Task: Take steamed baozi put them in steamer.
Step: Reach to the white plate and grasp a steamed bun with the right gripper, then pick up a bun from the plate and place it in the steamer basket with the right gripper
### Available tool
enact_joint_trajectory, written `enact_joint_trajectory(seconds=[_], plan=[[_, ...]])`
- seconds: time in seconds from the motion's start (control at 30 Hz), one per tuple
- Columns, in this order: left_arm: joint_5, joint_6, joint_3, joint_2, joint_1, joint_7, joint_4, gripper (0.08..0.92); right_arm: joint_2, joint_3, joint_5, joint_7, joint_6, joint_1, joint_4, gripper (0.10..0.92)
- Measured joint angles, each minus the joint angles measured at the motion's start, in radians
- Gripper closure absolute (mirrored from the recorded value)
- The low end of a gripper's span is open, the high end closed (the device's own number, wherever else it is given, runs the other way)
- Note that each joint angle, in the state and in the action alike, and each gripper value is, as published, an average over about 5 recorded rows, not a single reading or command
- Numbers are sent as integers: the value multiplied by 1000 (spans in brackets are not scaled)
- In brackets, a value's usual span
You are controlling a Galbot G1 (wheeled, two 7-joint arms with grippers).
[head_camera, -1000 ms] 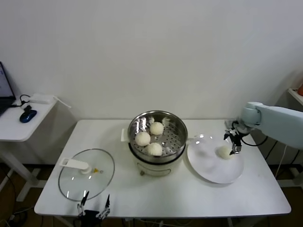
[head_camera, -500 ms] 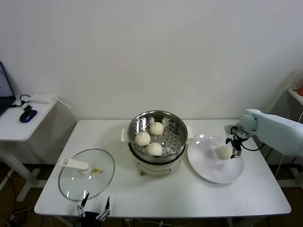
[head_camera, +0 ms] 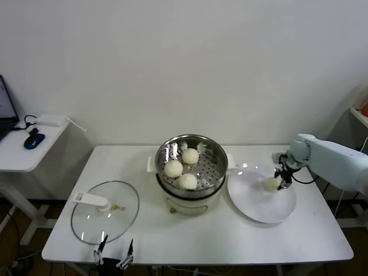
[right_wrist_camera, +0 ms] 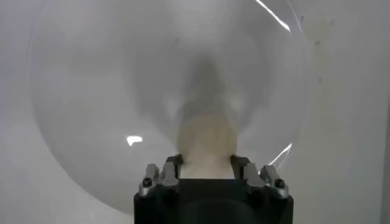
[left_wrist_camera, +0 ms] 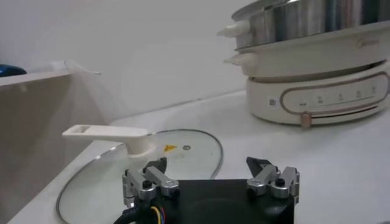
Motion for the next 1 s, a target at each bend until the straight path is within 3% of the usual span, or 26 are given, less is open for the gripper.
enact_joint_trajectory(seconds=[0.1, 0.37, 0.7, 1.0], plan=[[0, -1, 0, 0, 3, 0, -2, 177, -7, -6, 4, -1, -2, 9, 9, 527], [2, -3, 0, 6, 4, 0, -9, 177, -37, -134, 95, -16, -17, 168, 126, 532], [1, 3, 9, 17, 4, 1, -25, 177, -21, -390, 367, -30, -86, 572, 387, 533], [-1, 5, 9, 23, 1, 1, -33, 177, 53, -447, 609, 14, -194, 782, 588, 535]])
